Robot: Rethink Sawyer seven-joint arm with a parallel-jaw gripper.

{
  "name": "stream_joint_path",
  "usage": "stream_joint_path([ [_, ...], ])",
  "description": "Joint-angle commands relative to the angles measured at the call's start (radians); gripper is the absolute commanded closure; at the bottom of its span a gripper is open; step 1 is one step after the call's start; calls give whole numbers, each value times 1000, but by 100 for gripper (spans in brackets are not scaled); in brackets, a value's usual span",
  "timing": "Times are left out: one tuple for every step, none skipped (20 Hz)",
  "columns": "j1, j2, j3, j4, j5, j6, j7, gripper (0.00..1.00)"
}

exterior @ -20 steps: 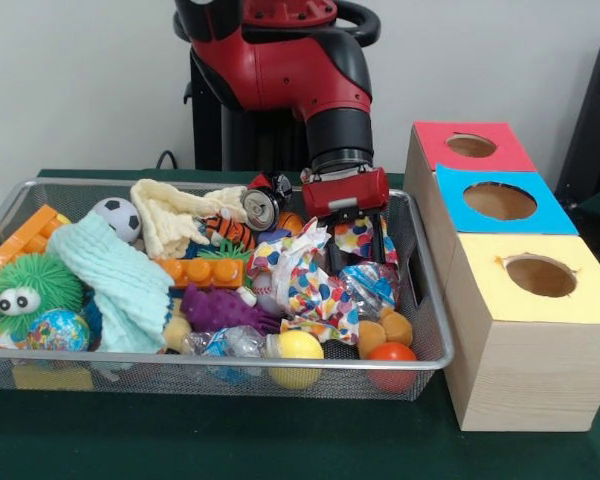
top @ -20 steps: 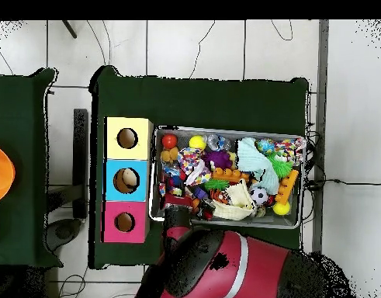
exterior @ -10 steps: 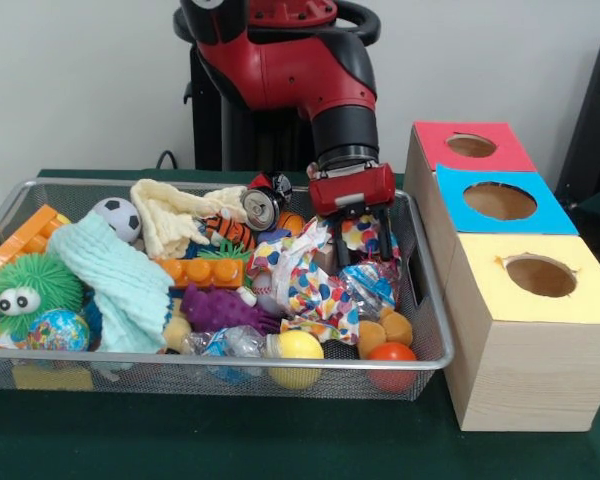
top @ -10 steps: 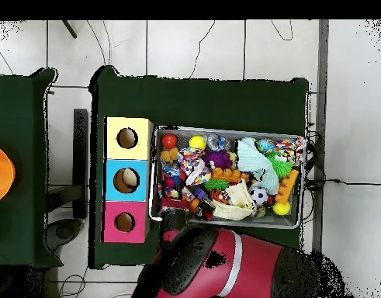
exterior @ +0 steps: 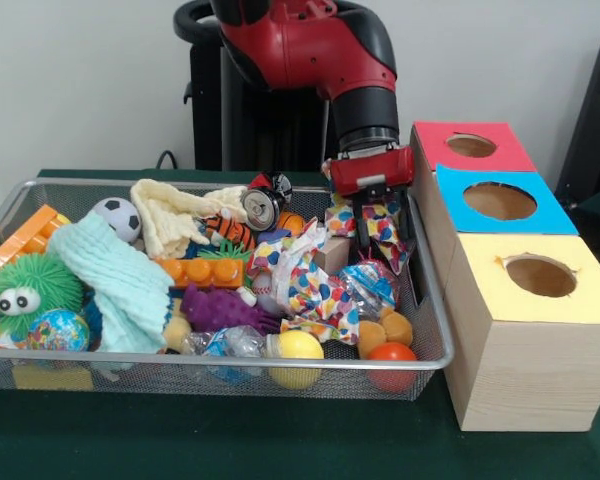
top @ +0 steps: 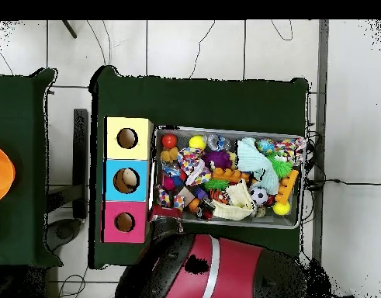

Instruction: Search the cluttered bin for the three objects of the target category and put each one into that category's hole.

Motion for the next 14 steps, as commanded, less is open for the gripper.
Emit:
stream_joint_path([
  [-2, -107, 33, 49, 72, 20, 227, 0],
  [-7, -126, 33, 61, 70, 24, 229, 0],
  [-8, -142, 31, 69, 72, 40, 225, 0],
  [-9, -157, 29, 76, 74, 55, 220, 0],
  [-10, -171, 26, 82, 74, 78, 213, 0],
  [-11, -188, 24, 90, 72, 104, 204, 0],
  [-8, -195, 20, 89, 70, 133, 189, 0],
  [-4, -195, 17, 85, 66, 162, 175, 0],
  [4, -197, 9, 76, 61, 199, 150, 0],
  [12, -199, 2, 67, 57, 236, 125, 0],
  [29, -201, -15, 53, 58, 274, 90, 0],
  [47, -203, -31, 40, 60, 313, 55, 0],
  [68, -203, -51, 25, 64, 354, 19, 0],
  [89, -202, -71, 10, 63, 408, -17, 0],
])
